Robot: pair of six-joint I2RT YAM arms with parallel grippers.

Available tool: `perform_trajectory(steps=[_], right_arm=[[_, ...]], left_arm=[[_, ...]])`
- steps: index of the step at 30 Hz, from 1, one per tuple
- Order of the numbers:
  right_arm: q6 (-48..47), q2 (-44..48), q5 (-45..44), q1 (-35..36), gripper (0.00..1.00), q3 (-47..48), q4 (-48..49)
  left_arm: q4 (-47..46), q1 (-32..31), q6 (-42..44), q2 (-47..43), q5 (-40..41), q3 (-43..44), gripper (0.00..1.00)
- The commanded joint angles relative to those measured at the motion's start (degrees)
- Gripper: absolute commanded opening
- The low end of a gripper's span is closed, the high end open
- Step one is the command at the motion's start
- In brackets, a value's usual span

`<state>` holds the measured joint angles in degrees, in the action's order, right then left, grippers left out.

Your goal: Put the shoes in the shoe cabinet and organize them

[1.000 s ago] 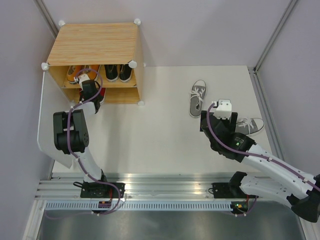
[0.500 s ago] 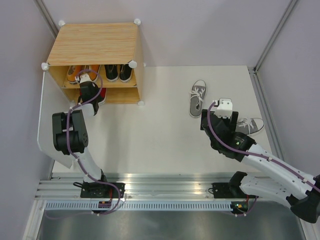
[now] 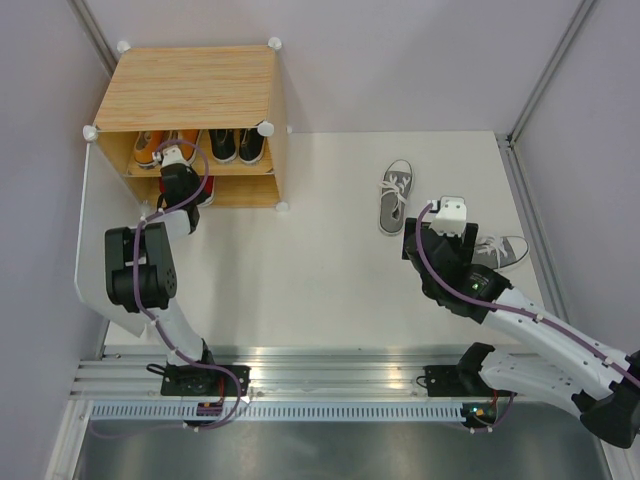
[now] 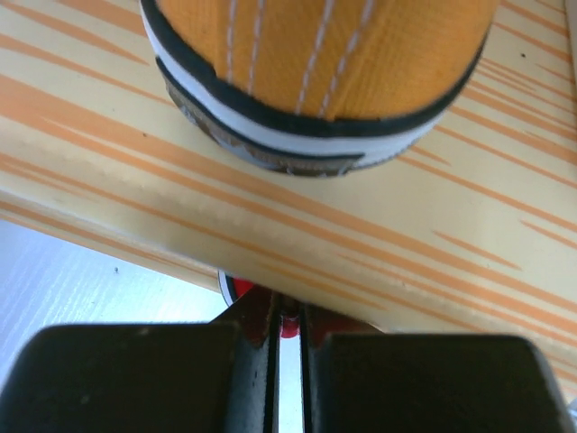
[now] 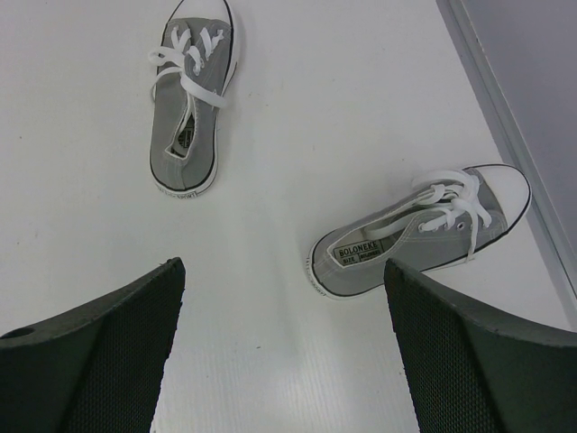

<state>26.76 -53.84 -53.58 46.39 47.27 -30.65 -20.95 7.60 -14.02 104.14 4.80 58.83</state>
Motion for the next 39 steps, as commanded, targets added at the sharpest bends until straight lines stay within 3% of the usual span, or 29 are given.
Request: perform_trajectory(steps=[1, 21, 39], right_arm=[[-0.75, 0.76, 0.58, -0.34, 0.95, -0.33, 1.39], [-2.33, -1.26, 1.81, -2.27, 0.95, 0.28, 2.44], [-4.17, -0.21, 3.92, -3.06, 0.95, -0.86, 5.07]], left_arm=[[-3.05, -0.04, 1.01, 1.06, 1.26, 4.89, 0.02], [-4.54, 1.81, 0.14, 5.99, 4.52, 11.13, 0.03], [1.52, -1.0, 2.5, -6.31, -2.25, -2.58, 0.02]])
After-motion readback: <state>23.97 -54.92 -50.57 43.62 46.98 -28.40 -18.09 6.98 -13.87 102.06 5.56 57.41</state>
